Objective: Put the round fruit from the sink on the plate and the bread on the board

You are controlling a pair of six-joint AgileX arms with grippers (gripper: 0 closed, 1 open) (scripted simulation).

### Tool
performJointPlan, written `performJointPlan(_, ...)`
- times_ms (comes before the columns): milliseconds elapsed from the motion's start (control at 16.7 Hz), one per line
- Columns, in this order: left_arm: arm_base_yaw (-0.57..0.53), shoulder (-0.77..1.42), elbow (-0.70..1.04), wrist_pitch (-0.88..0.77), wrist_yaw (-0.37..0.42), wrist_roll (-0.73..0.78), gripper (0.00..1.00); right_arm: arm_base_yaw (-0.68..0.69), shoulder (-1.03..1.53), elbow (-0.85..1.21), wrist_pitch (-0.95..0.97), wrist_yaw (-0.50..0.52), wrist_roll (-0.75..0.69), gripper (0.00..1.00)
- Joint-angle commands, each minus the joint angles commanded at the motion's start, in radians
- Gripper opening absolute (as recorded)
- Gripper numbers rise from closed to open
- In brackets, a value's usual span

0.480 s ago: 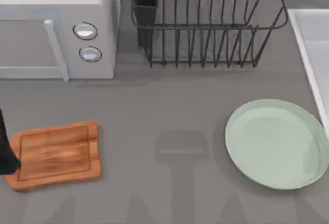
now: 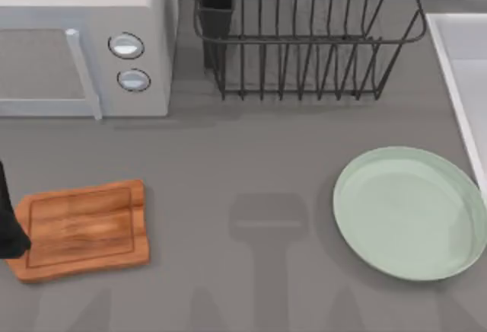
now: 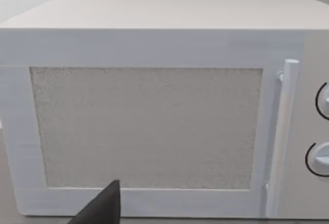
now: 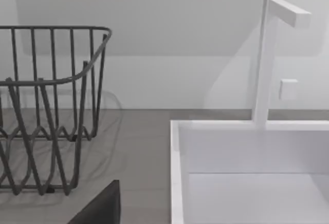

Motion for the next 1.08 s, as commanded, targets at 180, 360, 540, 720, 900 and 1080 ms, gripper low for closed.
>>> performJointPlan(180,0.000,0.000,0.000,0.000,0.000,0.000,1.00,0.000,0.000,0.000,0.000,0.000,0.000,1.00)
performJointPlan(360,0.000,0.000,0.000,0.000,0.000,0.000,1.00,0.000,0.000,0.000,0.000,0.000,0.000,1.00)
performJointPlan(540,0.000,0.000,0.000,0.000,0.000,0.000,1.00,0.000,0.000,0.000,0.000,0.000,0.000,1.00)
performJointPlan(720,0.000,0.000,0.000,0.000,0.000,0.000,1.00,0.000,0.000,0.000,0.000,0.000,0.000,1.00)
performJointPlan(900,0.000,0.000,0.000,0.000,0.000,0.000,1.00,0.000,0.000,0.000,0.000,0.000,0.000,1.00)
performJointPlan(1080,0.000,0.000,0.000,0.000,0.000,0.000,1.00,-0.008,0.031,0.028,-0.020,0.000,-0.008,1.00)
